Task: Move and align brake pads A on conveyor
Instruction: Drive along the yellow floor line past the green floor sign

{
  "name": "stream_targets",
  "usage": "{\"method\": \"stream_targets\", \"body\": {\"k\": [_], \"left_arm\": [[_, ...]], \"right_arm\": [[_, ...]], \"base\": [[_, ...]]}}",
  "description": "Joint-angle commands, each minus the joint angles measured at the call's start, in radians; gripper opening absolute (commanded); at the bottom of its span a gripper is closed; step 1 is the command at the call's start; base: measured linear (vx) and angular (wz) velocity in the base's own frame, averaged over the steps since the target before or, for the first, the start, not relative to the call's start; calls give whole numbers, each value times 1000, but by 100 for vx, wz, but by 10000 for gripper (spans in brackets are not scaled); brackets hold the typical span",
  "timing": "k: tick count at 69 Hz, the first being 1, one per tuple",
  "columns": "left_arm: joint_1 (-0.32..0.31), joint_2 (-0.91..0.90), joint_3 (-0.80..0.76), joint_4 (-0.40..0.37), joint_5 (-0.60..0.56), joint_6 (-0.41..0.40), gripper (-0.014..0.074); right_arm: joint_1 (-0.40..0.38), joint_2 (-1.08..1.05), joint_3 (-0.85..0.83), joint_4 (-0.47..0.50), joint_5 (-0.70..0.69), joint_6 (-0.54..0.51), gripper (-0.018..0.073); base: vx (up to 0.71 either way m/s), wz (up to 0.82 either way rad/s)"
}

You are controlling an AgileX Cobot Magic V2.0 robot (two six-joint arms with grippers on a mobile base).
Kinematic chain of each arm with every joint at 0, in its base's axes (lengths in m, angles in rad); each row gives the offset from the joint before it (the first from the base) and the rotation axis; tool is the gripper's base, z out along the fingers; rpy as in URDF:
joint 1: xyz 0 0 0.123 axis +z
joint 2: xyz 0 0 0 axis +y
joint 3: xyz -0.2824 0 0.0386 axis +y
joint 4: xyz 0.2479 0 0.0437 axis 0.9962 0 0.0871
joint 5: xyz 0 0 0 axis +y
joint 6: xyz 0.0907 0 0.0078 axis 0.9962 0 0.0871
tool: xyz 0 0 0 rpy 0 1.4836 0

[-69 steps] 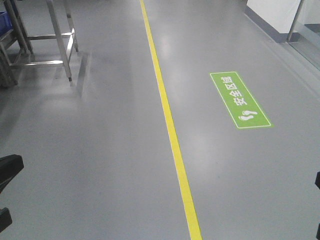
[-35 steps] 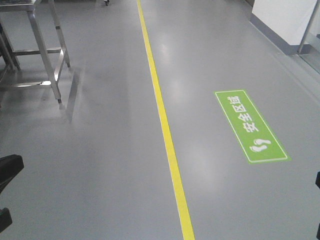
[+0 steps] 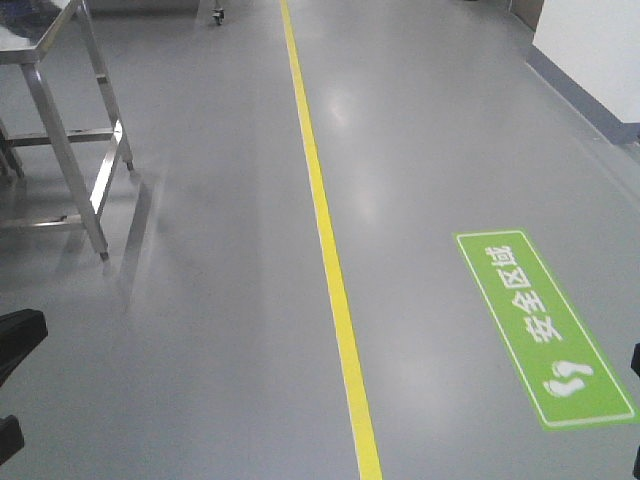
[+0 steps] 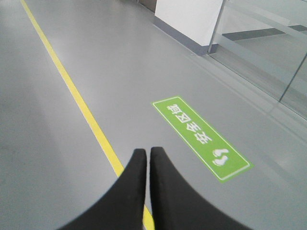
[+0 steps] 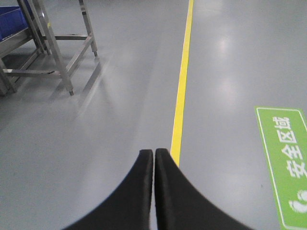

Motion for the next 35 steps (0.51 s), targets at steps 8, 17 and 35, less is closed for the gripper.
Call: {"method": "stream_targets", "body": {"k": [8,17,35], "left_arm": [[-5,4,-27,-20,-45,3,-6],[-5,4,-27,-20,-45,3,-6],[-5,4,-27,-20,-45,3,-6]], "right_arm": [[-3,8,-26,2,-74,-2,-7],[-3,8,-26,2,-74,-2,-7],[-3,8,-26,2,-74,-2,-7]], "base": [[61,3],[61,2],[61,4]]}}
